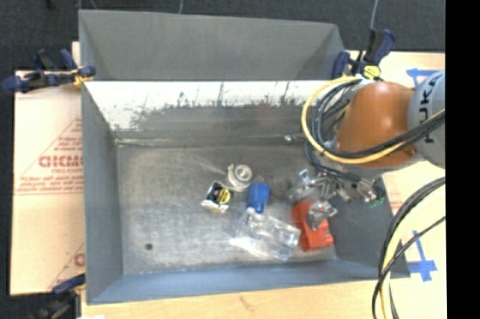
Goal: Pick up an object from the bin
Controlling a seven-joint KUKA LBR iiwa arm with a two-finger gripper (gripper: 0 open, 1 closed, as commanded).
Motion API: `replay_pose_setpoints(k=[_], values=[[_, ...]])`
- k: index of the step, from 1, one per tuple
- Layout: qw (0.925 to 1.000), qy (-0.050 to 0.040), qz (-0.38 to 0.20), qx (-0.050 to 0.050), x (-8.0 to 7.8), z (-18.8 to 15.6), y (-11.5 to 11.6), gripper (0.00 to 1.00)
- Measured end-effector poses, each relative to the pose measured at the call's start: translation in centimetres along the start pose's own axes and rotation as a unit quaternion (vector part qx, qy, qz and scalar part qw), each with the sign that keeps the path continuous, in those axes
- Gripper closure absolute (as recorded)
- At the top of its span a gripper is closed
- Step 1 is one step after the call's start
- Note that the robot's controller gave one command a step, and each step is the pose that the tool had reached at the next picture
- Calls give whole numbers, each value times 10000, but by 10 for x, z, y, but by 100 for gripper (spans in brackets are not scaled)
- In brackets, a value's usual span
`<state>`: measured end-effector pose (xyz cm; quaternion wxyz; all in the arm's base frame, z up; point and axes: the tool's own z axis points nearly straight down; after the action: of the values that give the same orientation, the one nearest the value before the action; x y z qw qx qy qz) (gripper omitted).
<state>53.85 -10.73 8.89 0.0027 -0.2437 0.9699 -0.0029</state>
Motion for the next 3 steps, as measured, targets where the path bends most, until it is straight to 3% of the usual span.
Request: replay_pose_setpoints(k=[1, 2, 3], values=[[9865, -23, -1638, 3, -9, -154, -9, 100], [9868, -6, -1621, -35, -8, -151, -7, 0], [9599, 0, -2803, -4, -24, -2, 20, 0]])
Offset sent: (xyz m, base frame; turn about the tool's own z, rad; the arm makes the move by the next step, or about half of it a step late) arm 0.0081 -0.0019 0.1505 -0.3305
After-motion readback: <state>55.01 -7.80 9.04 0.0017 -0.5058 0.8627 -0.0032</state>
